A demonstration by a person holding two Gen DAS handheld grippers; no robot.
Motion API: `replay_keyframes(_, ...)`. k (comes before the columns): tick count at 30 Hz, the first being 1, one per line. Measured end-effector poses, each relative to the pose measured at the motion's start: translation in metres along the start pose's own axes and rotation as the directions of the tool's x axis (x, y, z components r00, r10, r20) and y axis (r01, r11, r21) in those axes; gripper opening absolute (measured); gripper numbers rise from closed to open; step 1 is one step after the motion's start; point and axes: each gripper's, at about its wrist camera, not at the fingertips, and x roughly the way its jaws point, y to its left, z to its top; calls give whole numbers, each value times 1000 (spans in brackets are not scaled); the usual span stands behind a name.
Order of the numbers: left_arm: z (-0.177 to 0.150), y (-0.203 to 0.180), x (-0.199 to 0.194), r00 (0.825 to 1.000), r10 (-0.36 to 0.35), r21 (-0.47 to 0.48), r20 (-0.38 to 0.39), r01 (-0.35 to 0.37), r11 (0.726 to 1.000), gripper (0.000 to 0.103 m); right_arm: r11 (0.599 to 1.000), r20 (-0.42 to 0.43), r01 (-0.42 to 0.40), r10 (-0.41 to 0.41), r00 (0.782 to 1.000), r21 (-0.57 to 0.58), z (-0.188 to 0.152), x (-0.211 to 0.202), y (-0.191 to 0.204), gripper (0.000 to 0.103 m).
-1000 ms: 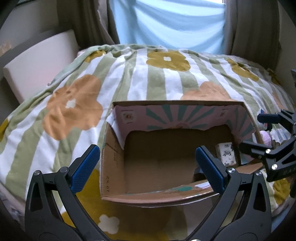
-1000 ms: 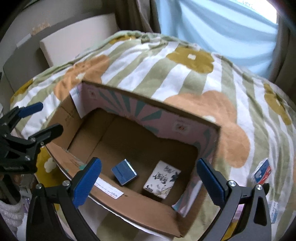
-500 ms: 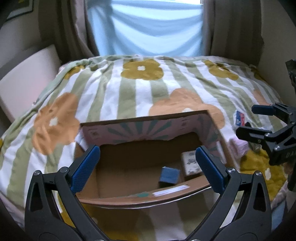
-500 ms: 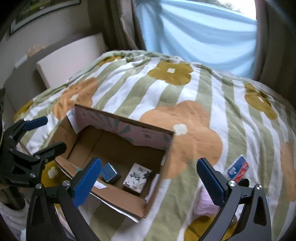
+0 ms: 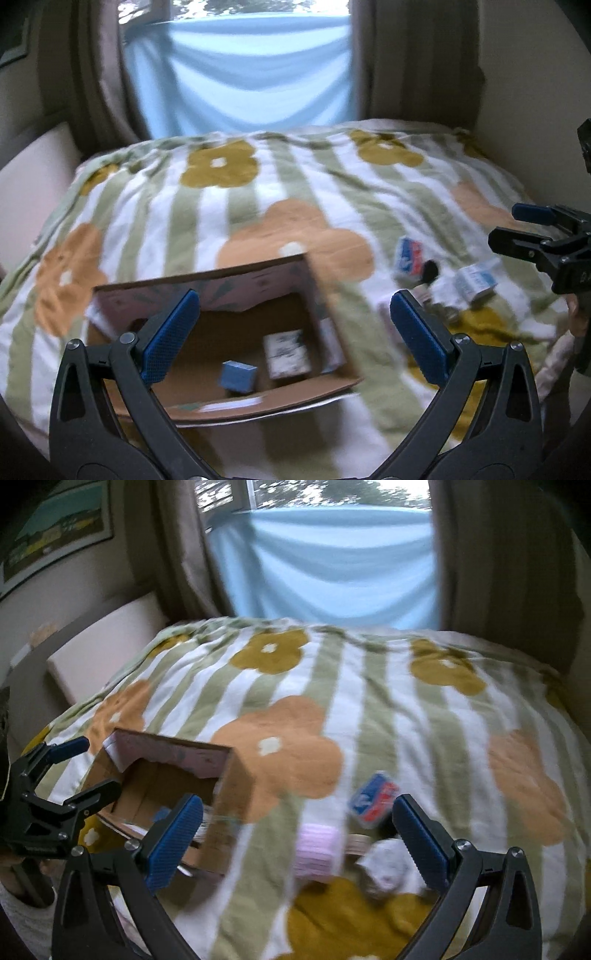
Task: Organize objects
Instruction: 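Move both grippers back toward the remaining items on the bed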
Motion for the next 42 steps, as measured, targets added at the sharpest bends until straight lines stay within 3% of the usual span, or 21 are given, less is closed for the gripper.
replay_keyframes(7, 14, -74, 16, 998, -64, 85, -2, 64, 994, 103, 995, 30, 64, -66, 997, 81, -12, -39, -68, 102)
replay_keyframes(17, 3, -126, 47, 993, -92, 85, -73, 98, 992, 103, 978, 6, 108, -111, 994, 177, -48, -53, -136, 102)
replay_keyframes(32, -49, -159, 117, 985, -36, 51, -167, 45, 998, 103, 960, -123, 116, -86, 989, 255, -111, 2, -192, 102)
replay_keyframes(42, -68, -161, 155, 980, 21, 16, -198, -18, 1000, 103, 964, -181, 105, -61, 982, 245, -130, 46, -204, 102)
